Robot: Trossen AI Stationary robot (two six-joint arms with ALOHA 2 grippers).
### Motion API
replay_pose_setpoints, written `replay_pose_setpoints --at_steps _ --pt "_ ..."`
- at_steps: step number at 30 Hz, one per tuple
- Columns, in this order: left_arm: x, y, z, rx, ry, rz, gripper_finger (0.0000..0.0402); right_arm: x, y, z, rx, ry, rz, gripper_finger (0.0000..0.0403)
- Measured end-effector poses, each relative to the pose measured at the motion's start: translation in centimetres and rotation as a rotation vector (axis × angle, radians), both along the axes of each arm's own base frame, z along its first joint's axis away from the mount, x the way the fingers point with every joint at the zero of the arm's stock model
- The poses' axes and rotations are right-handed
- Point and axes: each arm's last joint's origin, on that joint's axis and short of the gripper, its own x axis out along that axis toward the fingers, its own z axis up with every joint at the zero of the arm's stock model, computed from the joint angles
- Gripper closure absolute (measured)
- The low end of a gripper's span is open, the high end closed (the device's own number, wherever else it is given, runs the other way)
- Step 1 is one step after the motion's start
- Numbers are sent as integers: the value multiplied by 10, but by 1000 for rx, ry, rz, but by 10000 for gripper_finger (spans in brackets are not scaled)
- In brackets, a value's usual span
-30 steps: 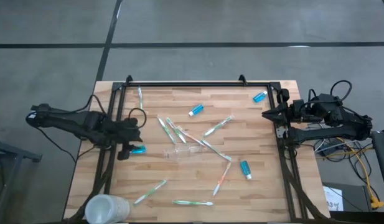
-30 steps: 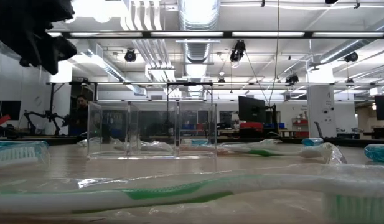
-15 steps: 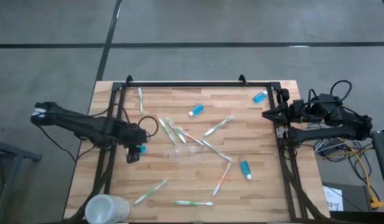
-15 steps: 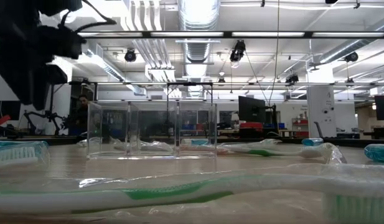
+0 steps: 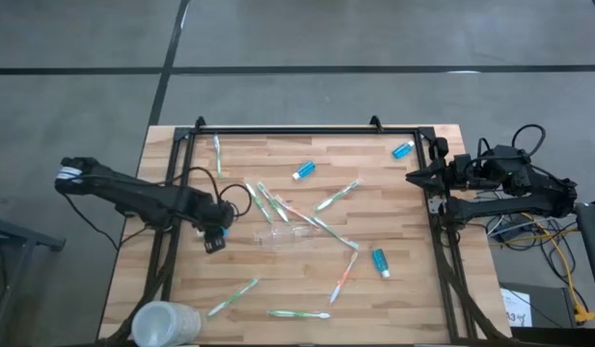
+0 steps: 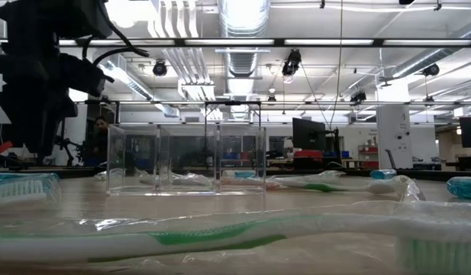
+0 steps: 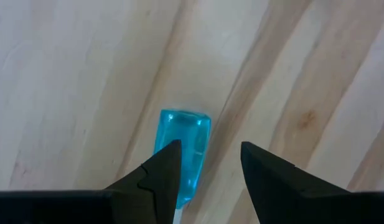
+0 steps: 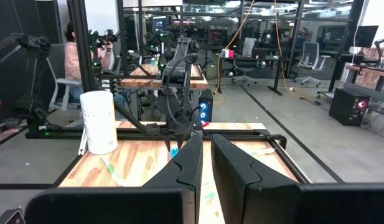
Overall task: Pick & Place toothbrushing station
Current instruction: Put the blue mouthwash bottle into the transparent organizer
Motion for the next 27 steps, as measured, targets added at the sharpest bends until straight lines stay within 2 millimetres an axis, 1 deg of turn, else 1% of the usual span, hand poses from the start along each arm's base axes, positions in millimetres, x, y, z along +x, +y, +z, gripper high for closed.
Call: replay_pose_setpoints --at_steps 4,10,15,18,25,27 --pt "0 1 -4 4 17 46 231 0 0 0 0 0 0 369" --pt "-6 2 -19 -18 31 128 231 0 0 0 0 0 0 369" --pt "-10 2 -29 -21 36 88 231 0 0 0 0 0 0 369" --pt "-11 2 -31 -18 35 52 231 0 0 0 0 0 -1 369" --pt "-13 2 -37 -14 32 51 231 0 0 0 0 0 0 369" --pt "-10 2 -37 -18 8 50 231 0 0 0 0 0 -1 369"
